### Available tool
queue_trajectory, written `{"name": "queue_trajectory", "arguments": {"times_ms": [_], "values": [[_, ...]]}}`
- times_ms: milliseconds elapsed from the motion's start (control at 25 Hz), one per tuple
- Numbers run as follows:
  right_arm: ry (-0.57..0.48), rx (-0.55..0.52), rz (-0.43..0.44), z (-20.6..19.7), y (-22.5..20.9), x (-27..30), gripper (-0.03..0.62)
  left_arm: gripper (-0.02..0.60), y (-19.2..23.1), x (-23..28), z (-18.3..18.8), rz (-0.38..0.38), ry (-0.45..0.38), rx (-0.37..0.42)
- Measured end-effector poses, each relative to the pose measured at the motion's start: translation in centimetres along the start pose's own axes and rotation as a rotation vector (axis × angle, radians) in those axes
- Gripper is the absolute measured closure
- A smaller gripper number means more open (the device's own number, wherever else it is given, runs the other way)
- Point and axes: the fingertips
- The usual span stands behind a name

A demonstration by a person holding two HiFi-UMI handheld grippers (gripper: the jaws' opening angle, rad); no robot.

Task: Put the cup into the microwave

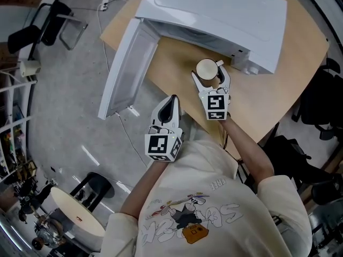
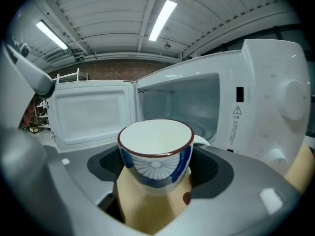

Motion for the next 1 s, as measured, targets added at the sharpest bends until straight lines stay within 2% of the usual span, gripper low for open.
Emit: {"name": "queue_trajectory", "arguments": {"times_ms": [440,1000], "values": [[-0.031,0.018,-0.043,4.8,-1.7,7.1,0.195,0.575,2.6,2.6,2.2,0.003,-0.011,-0.013],[-0.020,0.045,-0.161,5.9,-6.9,13.3,0.195,0.577,6.9,4.9,3.7,0.014,0.010,-0.005]]}}
Point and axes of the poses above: the fingertips, and each gripper's own axes: x forward along the fingers, y to its left, z out of its top, and after that the axes turned 6 degrees about z, right-handed
